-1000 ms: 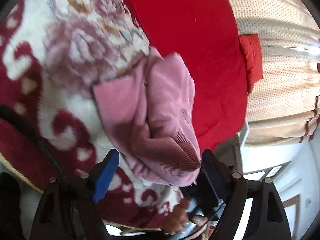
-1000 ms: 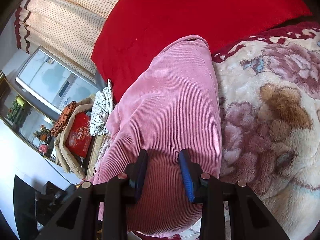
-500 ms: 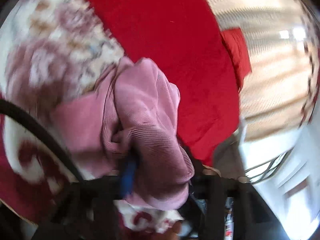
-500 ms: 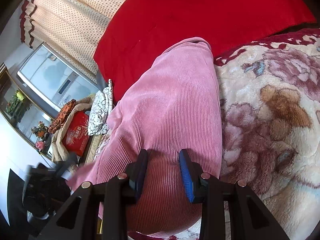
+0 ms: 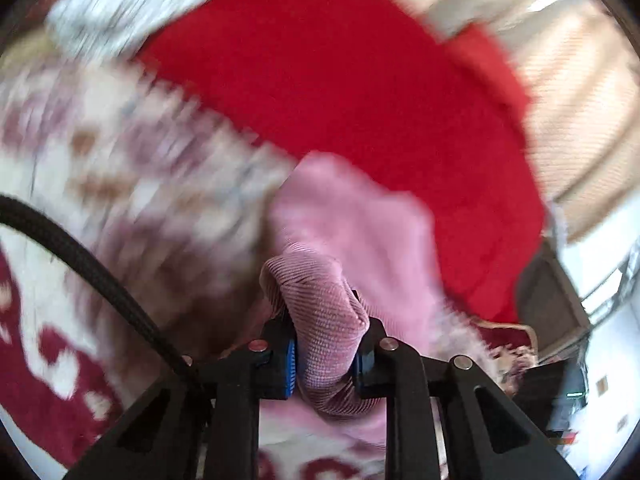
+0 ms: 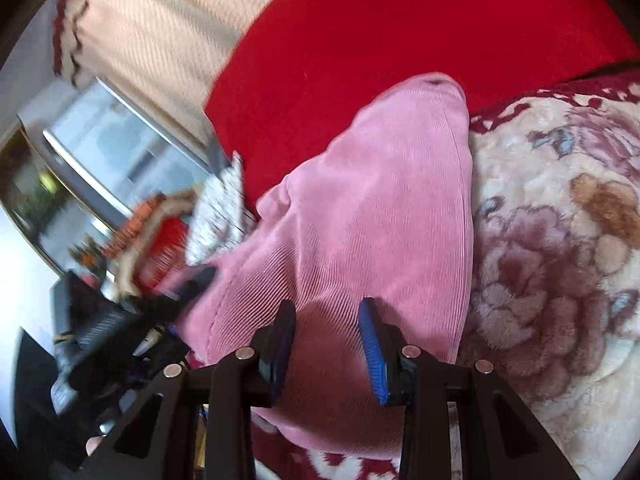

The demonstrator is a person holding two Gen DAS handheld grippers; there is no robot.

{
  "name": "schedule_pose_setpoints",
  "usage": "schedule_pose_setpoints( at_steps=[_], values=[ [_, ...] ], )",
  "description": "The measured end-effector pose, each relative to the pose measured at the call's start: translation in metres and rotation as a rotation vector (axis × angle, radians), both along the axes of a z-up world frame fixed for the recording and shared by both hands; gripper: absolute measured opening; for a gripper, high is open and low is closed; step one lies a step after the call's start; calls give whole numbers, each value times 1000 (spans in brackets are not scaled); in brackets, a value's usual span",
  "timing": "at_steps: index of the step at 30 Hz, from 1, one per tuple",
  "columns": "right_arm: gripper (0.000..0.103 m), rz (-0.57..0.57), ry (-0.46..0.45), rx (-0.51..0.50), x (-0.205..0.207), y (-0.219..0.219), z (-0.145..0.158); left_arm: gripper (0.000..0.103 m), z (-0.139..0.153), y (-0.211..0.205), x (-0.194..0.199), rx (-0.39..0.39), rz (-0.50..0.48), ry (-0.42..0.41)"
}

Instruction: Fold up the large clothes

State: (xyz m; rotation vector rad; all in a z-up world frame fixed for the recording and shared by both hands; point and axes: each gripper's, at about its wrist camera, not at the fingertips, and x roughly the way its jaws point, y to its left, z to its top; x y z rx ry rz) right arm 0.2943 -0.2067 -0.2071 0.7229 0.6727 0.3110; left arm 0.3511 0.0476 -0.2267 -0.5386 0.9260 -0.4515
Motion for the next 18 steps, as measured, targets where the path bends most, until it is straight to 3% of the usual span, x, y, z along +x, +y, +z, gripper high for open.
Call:
schedule_pose_setpoints(
  at_steps=[2, 6, 11, 16, 18],
  values=[
    [36, 17, -3, -38, 1, 9, 1, 23, -12, 3, 6, -3, -30, 36],
    [35, 41, 10, -72, 2, 6, 19, 25, -11, 5, 3, -3, -50, 18],
    [35, -55, -20, -115, 36, -22, 49, 27, -10, 2, 3, 38, -43, 22],
    [37, -89, 83, -153, 110, -36, 37, 29, -10, 2, 2, 62, -56, 15],
    [35, -90, 199, -172, 145, -40, 9, 32, -12, 5, 6, 31, -65, 28]
  ],
)
